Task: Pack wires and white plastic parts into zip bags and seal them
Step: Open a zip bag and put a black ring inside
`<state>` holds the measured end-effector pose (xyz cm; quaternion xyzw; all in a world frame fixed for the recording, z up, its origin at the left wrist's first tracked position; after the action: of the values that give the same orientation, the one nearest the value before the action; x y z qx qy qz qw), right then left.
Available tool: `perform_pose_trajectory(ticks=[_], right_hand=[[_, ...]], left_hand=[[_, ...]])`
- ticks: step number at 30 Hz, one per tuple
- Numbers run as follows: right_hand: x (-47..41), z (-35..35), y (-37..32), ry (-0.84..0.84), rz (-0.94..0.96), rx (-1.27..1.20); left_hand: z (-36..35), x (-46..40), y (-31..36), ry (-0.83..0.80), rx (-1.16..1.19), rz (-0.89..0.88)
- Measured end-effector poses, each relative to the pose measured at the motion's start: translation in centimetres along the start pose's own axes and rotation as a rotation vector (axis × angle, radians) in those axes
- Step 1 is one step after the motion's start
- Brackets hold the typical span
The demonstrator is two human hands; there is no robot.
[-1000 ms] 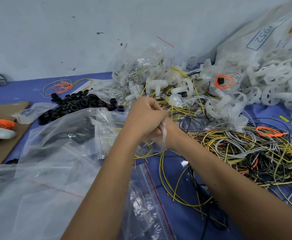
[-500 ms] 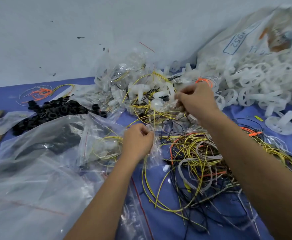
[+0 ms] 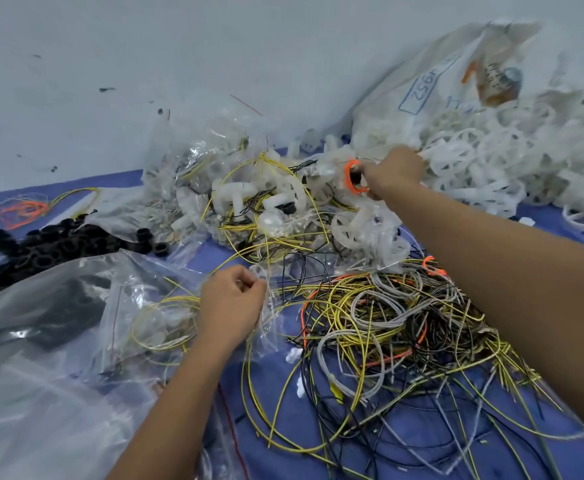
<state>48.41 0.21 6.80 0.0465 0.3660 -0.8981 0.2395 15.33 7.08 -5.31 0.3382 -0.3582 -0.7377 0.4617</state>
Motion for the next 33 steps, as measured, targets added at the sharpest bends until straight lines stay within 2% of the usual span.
perform_pose_trajectory(ticks=[5, 10, 15, 18, 22, 25, 29, 33], right_hand=[[-0.3, -0.5, -0.1, 0.018, -0.005, -0.040], [0.4, 0.7, -0.3, 0.113, 0.078, -0.376], [1.7, 3.0, -1.8, 0.161, 0.183, -0.483], [3.7, 3.5, -1.3, 0.101, 0.106, -0.692], [9.8, 1.6, -2.1, -0.188, 0.079, -0.926], [14.8, -0.3, -2.3, -0.306, 0.097, -0.927], [18.9, -2.4, -1.9, -0.272, 0.113, -0.851], [20.7, -3.7, -1.7, -0.225, 0.200, -0.673]], left_hand=[[-0.1, 0.0, 0.3, 0.007, -0.005, -0.010], [-0.1, 0.0, 0.2, 0.009, -0.030, -0.015], [-0.1, -0.1, 0.1, -0.002, -0.001, -0.016], [-0.4, -0.2, -0.2, -0.035, 0.071, 0.024], [-0.1, 0.0, 0.0, -0.024, 0.192, 0.062], [1.0, 0.0, 0.6, 0.065, 0.265, 0.044], [2.6, 0.2, 1.6, 0.191, 0.380, 0.006], [4.0, 0.6, 2.6, 0.292, 0.386, -0.049]])
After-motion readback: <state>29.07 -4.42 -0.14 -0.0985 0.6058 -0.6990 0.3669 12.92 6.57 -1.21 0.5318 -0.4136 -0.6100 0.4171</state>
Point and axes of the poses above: each hand's wrist, its own x-axis away from the middle knuckle, its own z-axis out of the back of the hand, y = z × x, the point moved 8 cm from there along -x, towards the middle knuckle
